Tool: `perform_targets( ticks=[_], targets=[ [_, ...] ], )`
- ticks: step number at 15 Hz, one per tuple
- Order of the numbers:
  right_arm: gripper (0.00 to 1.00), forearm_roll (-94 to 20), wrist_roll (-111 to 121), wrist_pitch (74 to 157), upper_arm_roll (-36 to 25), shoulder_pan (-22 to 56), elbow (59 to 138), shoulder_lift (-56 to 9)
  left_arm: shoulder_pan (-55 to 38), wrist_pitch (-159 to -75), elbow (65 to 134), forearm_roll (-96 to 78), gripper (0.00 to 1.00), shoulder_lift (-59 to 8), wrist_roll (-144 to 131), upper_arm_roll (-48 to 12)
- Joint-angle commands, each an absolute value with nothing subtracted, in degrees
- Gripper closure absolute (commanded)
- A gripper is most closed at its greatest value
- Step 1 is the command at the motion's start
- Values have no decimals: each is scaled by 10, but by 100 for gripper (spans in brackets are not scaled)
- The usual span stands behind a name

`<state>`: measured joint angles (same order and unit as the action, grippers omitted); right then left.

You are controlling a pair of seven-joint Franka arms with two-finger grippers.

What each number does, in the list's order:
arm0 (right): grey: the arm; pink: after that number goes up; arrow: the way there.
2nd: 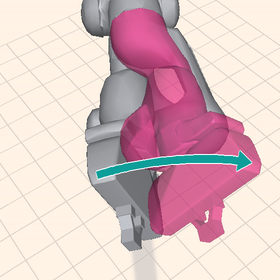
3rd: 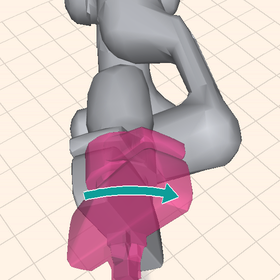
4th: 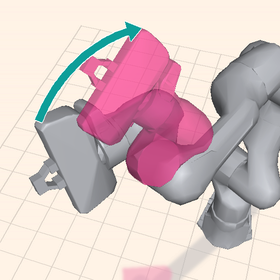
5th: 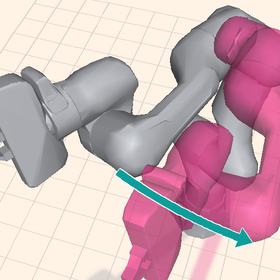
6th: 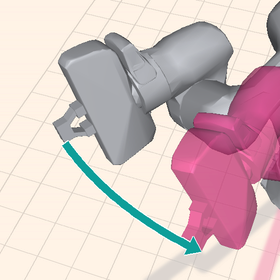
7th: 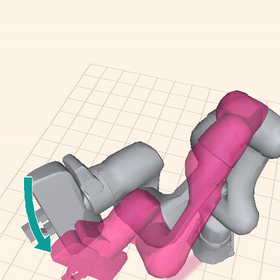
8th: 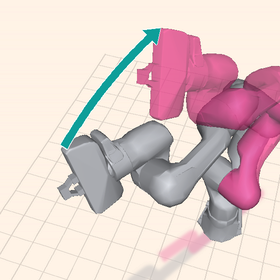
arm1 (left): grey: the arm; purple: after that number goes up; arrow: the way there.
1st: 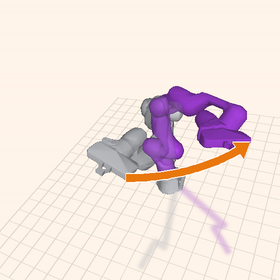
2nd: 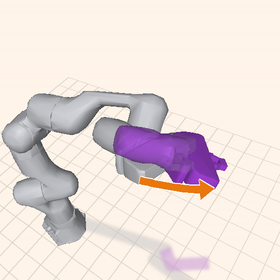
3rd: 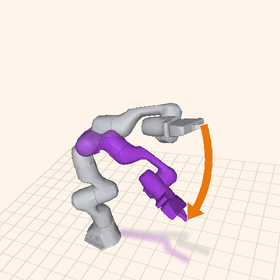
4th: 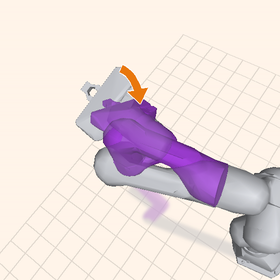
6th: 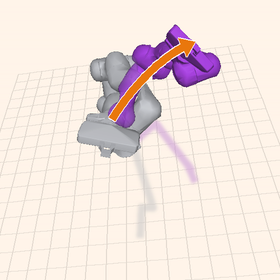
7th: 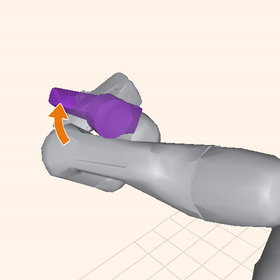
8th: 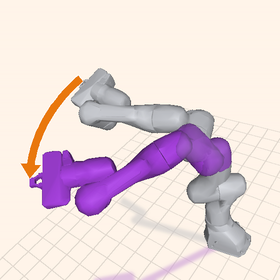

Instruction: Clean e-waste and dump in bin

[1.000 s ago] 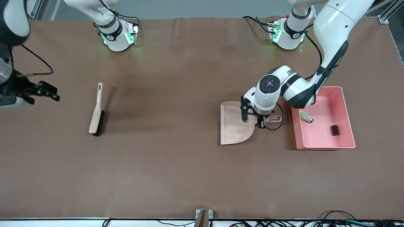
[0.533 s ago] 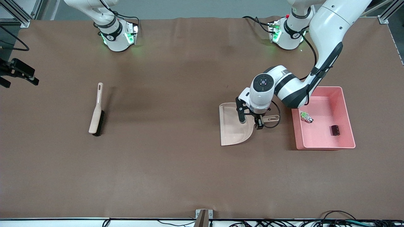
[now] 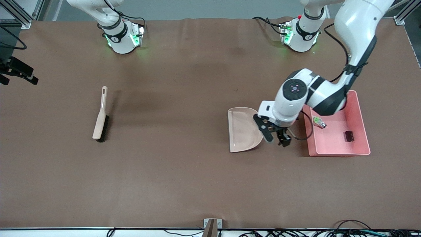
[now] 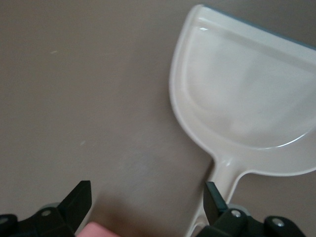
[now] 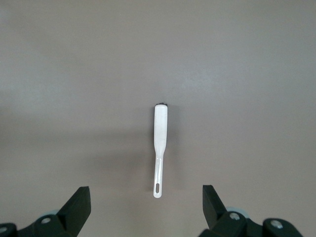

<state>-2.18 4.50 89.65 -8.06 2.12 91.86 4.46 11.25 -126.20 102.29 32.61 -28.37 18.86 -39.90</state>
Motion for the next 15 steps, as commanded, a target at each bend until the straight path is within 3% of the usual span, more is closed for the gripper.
perform_targets(
  ticks=[1, 4, 6, 12, 13, 15],
  targets=[
    [0, -13, 39, 897, -77, 15, 906, 40, 105, -1154, 971, 290, 0, -226, 115, -414],
    [0, -13, 42, 904, -77, 15, 904, 40, 101, -1000, 850, 253, 0, -219, 46, -424],
    [0, -12, 44, 904, -76, 16, 904, 40, 115, -955, 800, 235, 0, -219, 45, -421],
    [0, 15, 46, 898, -73, 20, 904, 40, 289, -930, 793, 59, 0, -145, 47, -418],
    [0, 15, 47, 897, -74, 20, 905, 40, 285, -903, 795, 54, 0, -121, 44, -404],
    [0, 15, 47, 895, -74, 19, 905, 40, 183, -874, 812, 46, 0, -66, 41, -279]
  ],
)
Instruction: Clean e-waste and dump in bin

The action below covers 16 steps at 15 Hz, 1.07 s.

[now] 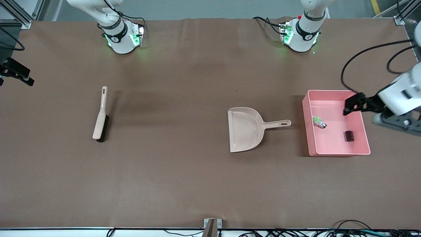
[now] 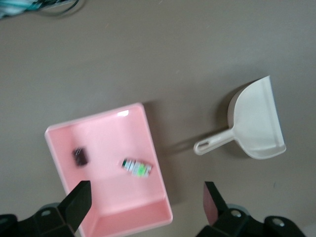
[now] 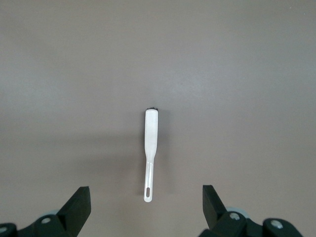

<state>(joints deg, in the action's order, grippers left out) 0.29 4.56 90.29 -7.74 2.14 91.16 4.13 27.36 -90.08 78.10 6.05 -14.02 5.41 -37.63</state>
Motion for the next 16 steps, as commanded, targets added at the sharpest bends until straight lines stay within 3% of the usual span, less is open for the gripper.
perform_targets(
  ticks=[1, 7, 9, 13, 16],
  targets=[
    [0, 15, 47, 895, -74, 19, 905, 40, 144, -865, 822, 31, 0, -45, 34, -224],
    [0, 15, 47, 895, -74, 18, 905, 40, -10, -843, 838, 45, 0, 2, -58, -82],
    [0, 14, 47, 895, -74, 18, 905, 40, -25, -861, 838, 59, 0, -1, -75, -75],
    [0, 14, 47, 895, -74, 18, 905, 40, -26, -877, 838, 4, 0, -2, -29, 16],
    [0, 14, 47, 895, -74, 18, 905, 40, -25, -877, 837, 8, 0, -4, -12, 21]
  ],
)
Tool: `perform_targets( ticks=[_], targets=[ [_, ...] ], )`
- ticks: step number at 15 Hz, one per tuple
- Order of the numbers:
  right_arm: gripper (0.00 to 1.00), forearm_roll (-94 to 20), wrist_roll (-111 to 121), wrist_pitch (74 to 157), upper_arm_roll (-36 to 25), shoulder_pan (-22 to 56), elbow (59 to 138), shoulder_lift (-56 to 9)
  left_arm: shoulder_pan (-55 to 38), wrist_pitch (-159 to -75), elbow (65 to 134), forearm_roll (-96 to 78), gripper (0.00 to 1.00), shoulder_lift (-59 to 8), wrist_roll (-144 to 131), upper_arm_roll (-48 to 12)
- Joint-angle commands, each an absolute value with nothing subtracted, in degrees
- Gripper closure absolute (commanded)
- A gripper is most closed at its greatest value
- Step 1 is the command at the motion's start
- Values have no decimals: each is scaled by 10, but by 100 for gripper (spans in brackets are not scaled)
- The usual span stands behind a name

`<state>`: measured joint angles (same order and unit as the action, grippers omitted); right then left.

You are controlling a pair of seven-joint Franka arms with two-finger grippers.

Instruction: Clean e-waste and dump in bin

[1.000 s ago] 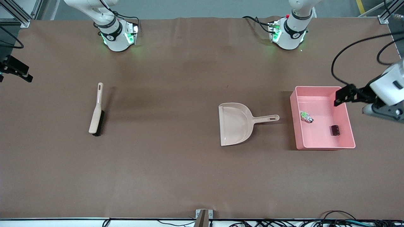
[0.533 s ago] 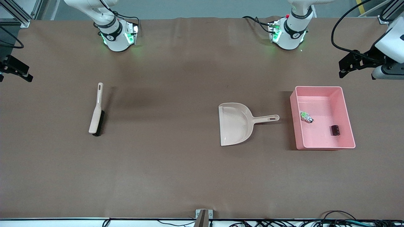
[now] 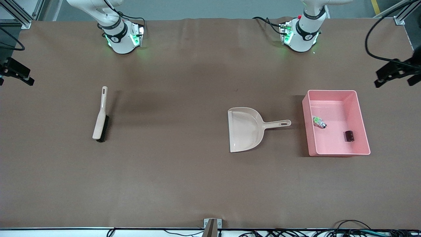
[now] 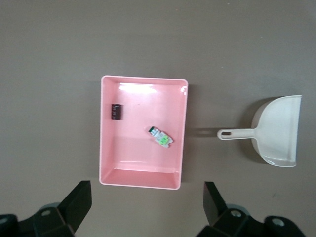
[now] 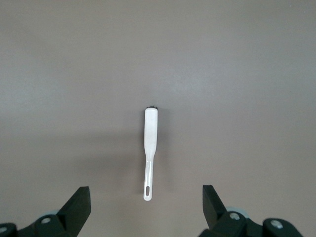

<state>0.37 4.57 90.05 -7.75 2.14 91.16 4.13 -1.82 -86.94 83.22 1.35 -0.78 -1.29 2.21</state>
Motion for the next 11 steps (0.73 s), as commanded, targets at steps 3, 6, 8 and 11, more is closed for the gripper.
perform_targets(
  ticks=[3, 6, 8, 11],
  targets=[
    [0, 14, 47, 894, -74, 18, 905, 40, -25, -877, 830, 7, 0, -11, -11, 22],
    [0, 14, 47, 894, -75, 18, 906, 40, -26, -876, 822, -3, 0, -16, -10, 25],
    [0, 14, 47, 894, -75, 18, 906, 40, -25, -870, 824, -35, 0, -17, -11, 32],
    [0, 14, 47, 894, -75, 17, 906, 40, -25, -856, 824, -41, 0, -20, -9, 33]
  ],
)
